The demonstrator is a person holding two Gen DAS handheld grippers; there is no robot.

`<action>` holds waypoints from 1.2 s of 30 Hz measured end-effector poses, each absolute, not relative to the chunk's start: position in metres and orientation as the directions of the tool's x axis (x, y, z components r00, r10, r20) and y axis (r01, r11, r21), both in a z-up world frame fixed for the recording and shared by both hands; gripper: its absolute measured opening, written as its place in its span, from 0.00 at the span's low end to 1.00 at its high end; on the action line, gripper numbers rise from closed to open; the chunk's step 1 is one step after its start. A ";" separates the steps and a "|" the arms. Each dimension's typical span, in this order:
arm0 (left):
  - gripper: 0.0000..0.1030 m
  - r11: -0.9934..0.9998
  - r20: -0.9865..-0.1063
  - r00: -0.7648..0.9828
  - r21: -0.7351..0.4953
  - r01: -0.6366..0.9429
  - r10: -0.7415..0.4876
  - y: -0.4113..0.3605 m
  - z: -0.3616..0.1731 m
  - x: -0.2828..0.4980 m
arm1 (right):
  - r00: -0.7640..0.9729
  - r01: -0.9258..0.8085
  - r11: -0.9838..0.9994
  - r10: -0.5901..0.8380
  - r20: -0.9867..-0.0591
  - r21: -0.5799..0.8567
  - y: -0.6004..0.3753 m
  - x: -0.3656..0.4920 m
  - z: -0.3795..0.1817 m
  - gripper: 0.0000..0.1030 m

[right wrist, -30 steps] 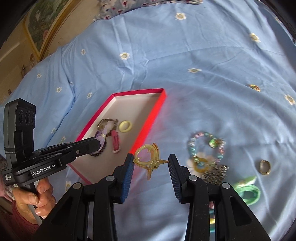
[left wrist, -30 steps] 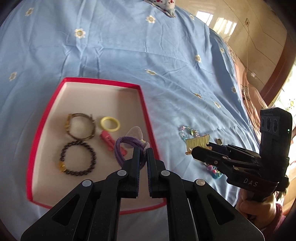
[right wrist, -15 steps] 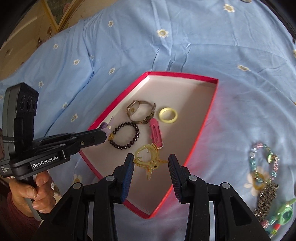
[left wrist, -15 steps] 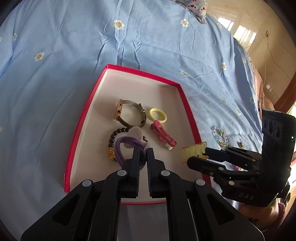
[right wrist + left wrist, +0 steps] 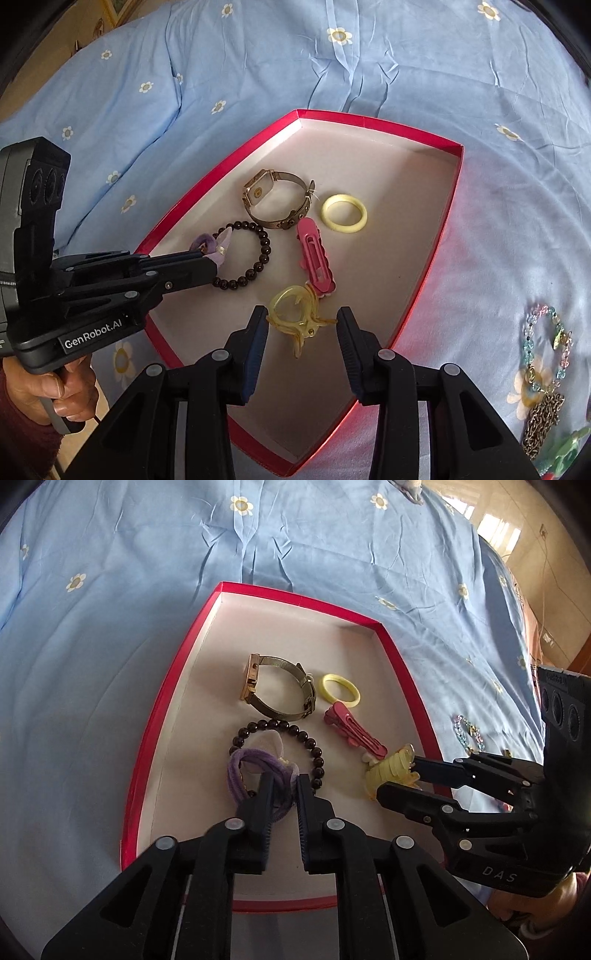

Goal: Organize jewelry
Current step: 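Carry the purple hair tie with the left tool while the right tool carries the yellow claw into the box, then open both tools to release the hair tie and claw in the box, then move both tools back over the remaining jewelry pile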

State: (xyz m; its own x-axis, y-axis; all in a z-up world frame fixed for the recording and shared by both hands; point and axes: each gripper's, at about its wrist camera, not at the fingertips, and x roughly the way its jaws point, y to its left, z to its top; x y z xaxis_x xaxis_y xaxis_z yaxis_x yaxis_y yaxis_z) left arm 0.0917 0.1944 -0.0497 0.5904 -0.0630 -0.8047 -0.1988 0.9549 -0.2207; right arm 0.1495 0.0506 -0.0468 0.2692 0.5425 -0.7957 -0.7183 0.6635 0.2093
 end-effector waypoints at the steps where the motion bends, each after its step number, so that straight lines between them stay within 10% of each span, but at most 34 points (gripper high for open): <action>1: 0.12 0.955 -0.805 0.590 -0.216 -0.202 -0.057 0.194 -0.049 0.092 | 0.269 -0.720 0.663 0.542 -0.796 0.207 0.051 0.150 -0.047 0.39; 36: 0.57 0.968 -0.773 0.634 -0.177 -0.176 -0.026 0.161 -0.008 0.066 | 0.401 -0.589 0.748 0.600 -0.692 0.307 -0.057 0.131 -0.003 0.51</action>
